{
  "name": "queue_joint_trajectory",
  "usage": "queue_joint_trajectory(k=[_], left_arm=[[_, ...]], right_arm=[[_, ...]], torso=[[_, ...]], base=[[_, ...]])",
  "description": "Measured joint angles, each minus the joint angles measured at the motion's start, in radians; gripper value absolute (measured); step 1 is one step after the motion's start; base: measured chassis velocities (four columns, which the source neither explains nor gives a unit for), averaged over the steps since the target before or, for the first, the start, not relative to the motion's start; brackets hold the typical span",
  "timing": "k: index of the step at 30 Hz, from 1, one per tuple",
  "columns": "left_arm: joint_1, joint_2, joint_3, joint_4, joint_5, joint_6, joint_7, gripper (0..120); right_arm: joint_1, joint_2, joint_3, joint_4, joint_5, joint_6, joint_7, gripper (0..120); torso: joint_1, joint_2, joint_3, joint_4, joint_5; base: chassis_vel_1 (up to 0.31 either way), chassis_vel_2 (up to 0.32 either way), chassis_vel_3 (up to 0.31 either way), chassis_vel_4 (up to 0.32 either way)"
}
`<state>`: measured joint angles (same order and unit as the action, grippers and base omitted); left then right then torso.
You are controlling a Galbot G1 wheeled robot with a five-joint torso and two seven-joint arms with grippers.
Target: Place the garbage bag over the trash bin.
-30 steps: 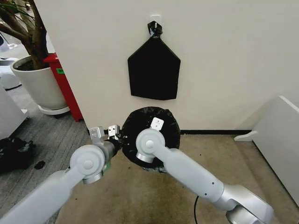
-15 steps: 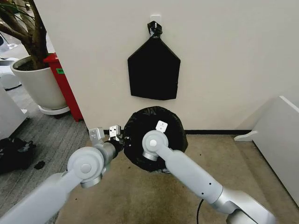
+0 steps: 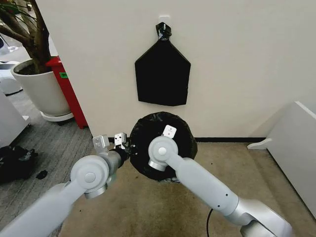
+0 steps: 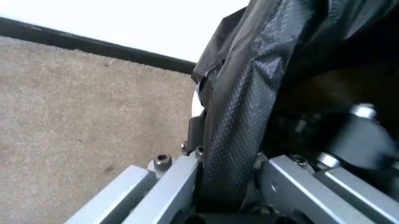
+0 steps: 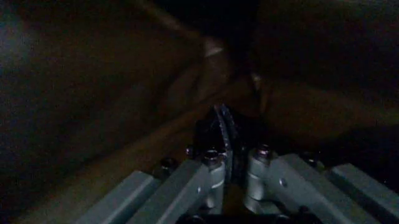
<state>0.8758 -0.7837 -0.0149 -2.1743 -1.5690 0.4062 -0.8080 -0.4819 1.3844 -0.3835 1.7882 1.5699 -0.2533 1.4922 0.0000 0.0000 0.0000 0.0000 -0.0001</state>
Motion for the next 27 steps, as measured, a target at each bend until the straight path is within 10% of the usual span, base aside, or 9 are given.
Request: queue_joint_trajectory(k=[27], left_arm=[[0.009,0.001,-0.015,0.004,0.006,0.005,-0.009,0]], right_arm=[[-0.009,-0.026,-0.023,0.027,0.007,-0.002,0.014,0]], torso=[[0.000,0.000,0.000,-0.0001,0.0000]], base=[[0.000,0.000,0.000,0.000]])
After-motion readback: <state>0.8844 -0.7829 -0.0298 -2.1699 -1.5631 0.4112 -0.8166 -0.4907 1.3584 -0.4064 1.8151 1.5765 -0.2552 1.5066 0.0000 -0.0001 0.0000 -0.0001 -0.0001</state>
